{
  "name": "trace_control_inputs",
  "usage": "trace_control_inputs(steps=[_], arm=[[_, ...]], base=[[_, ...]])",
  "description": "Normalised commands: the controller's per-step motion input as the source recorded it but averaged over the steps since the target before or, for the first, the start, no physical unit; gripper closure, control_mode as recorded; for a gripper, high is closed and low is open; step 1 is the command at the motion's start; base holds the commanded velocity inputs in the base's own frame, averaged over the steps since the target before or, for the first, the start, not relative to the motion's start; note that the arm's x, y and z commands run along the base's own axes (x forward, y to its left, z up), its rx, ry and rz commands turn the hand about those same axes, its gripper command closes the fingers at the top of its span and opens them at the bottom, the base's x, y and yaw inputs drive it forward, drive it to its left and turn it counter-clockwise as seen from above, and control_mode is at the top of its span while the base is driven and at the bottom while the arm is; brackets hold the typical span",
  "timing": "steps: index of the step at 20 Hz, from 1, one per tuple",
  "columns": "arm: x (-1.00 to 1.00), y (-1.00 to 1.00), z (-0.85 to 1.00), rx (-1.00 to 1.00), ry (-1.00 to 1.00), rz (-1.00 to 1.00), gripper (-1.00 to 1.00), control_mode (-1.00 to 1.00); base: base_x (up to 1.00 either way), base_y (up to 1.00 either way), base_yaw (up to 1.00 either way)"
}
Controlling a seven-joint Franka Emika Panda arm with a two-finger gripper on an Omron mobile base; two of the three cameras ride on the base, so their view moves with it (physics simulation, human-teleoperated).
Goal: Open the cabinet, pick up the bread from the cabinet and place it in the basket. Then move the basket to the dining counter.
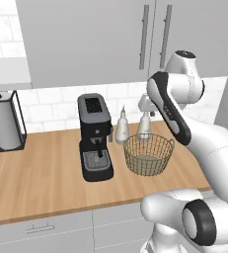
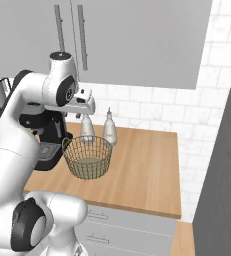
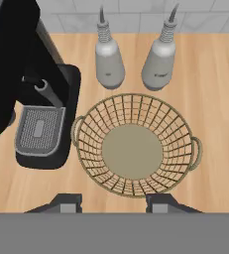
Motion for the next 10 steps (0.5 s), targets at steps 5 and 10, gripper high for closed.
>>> trace_control_inputs(steps=[5,10], arm=[[-0.50,-0.01,-0.01,0.00,-0.07,0.00,-1.00,-1.00],[-0.28,0.00,0.39,0.00,-0.48,-0.08,-1.00,-1.00]], base=[[0.00,0.00,0.00],[0.00,0.00,0.00]])
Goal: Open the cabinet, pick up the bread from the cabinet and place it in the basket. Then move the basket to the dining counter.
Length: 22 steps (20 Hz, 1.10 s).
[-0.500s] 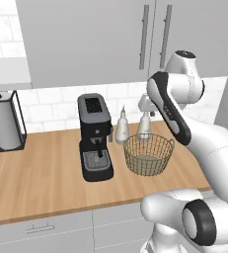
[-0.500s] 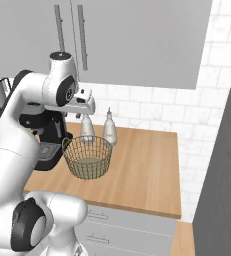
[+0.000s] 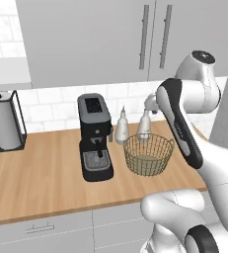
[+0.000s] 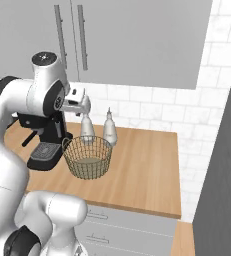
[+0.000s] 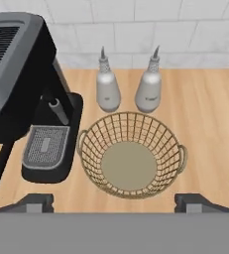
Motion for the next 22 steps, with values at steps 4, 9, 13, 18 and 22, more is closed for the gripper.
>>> trace_control_inputs(steps=[4,9,13,18,22], arm=[[0.00,0.00,1.00,0.02,-0.33,-0.13,-1.00,-1.00],[0.02,-0.18,1.00,0.03,-0.29,-0.14,-1.00,-1.00],[0.00,-0.21,0.75,0.05,-0.09,-0.12,-1.00,-1.00],[0.02,-0.05,0.44,0.10,0.00,-0.07,-1.00,-1.00],[0.17,-0.08,0.28,0.13,0.00,-0.01,-1.00,-1.00]], base=[[0.00,0.00,0.00],[0.00,0.00,0.00],[0.00,0.00,0.00],[0.00,0.00,0.00],[0.00,0.00,0.00]])
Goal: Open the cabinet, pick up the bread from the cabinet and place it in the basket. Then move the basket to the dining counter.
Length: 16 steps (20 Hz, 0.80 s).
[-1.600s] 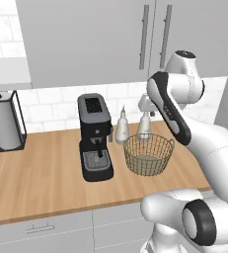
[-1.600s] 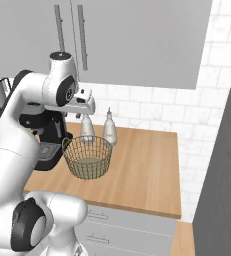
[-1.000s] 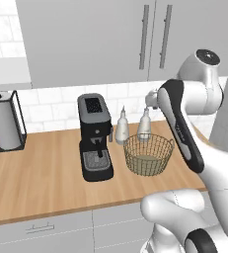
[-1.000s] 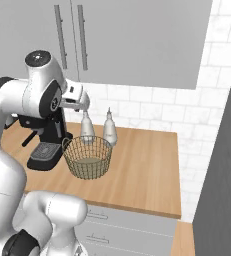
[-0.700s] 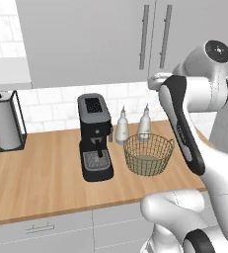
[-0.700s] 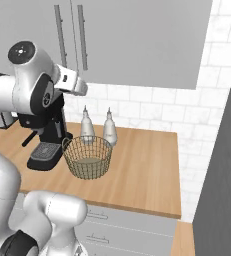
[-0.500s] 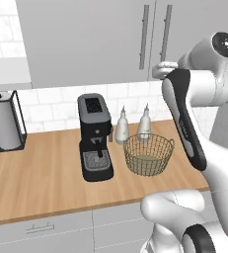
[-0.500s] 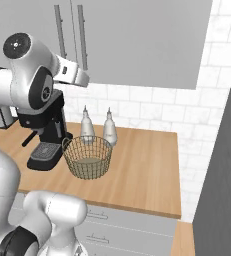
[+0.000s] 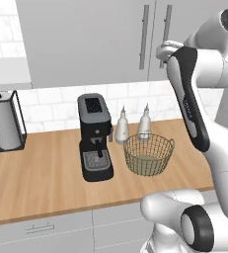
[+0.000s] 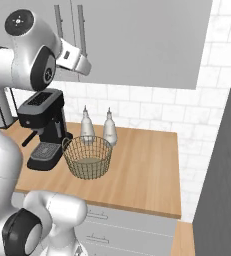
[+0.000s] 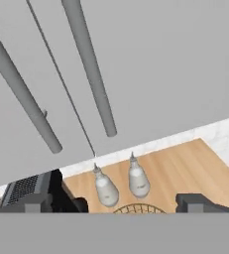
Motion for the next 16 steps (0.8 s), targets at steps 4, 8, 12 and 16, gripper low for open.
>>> trace_control_inputs(steps=[4,8,12,16], arm=[[0.13,-0.19,0.18,0.13,0.00,0.00,-1.00,-1.00],[0.20,-0.18,0.10,0.10,0.00,0.00,-1.00,-1.00],[0.39,-0.01,0.00,0.07,0.00,0.00,-1.00,-1.00],[0.49,0.19,0.00,0.03,-0.01,0.00,-1.00,-1.00]], base=[[0.00,0.00,0.00],[0.00,0.00,0.00],[0.00,0.00,0.00],[0.00,0.00,0.00]])
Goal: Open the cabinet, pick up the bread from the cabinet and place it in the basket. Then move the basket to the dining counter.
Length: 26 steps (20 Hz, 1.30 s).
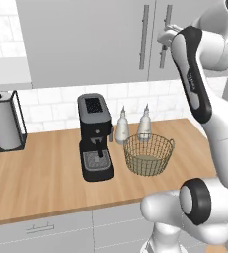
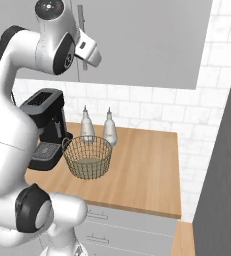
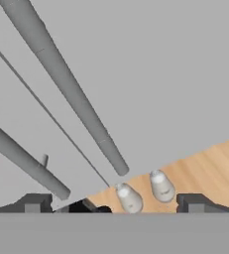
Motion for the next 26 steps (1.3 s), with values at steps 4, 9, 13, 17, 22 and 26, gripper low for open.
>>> trace_control_inputs(steps=[4,9,13,17,22,26], arm=[[0.47,0.03,0.00,0.01,-0.07,0.00,-1.00,-1.00],[0.35,0.00,-0.02,0.00,-0.15,-0.01,-1.00,-1.00],[0.66,0.02,-0.03,0.01,-0.12,0.00,-1.00,-1.00],[0.67,0.00,-0.02,0.04,-0.03,0.00,-1.00,-1.00],[0.38,0.02,0.00,0.04,-0.01,0.00,-1.00,-1.00],[0.45,0.12,-0.15,0.00,-0.04,-0.01,1.00,-1.00]], base=[[0.00,0.00,0.00],[0.00,0.00,0.00],[0.00,0.00,0.00],[0.00,0.00,0.00],[0.00,0.00,0.00],[0.00,0.00,0.00]])
